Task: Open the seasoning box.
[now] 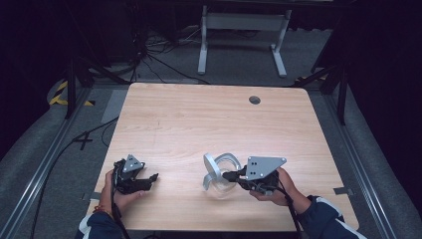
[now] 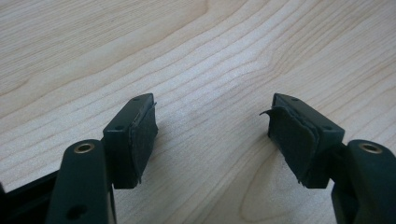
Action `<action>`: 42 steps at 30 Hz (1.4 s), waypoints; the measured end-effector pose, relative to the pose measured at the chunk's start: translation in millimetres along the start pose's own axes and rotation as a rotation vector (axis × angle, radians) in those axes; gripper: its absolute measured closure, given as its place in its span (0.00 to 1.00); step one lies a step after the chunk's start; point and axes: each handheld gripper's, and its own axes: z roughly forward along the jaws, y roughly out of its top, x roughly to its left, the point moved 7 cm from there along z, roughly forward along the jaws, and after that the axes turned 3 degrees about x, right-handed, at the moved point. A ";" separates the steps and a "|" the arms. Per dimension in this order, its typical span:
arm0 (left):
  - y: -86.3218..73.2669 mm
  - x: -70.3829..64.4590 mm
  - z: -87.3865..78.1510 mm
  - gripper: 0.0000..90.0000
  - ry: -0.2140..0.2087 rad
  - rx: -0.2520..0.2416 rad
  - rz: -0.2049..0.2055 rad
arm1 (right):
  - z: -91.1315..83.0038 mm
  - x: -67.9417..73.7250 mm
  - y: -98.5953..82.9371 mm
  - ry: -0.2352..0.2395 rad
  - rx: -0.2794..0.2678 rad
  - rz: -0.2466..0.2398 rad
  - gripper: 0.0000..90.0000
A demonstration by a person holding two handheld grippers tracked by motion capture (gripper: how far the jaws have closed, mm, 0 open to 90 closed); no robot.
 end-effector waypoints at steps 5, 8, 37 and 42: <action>0.4 -1.2 1.0 0.35 -0.007 -0.001 -0.009 | -2.4 -5.5 -4.1 -0.011 0.004 0.016 1.00; 0.5 -1.1 1.1 0.35 -0.007 -0.003 -0.010 | -5.4 -7.2 -5.4 -0.020 0.002 0.016 1.00; 4.4 -3.0 5.8 0.26 0.001 0.007 -0.012 | -62.5 -53.8 -75.1 -0.241 0.118 0.096 0.95; 4.5 -3.6 6.2 0.25 0.001 0.008 -0.017 | -67.3 -59.6 -100.4 -0.259 0.160 0.144 0.92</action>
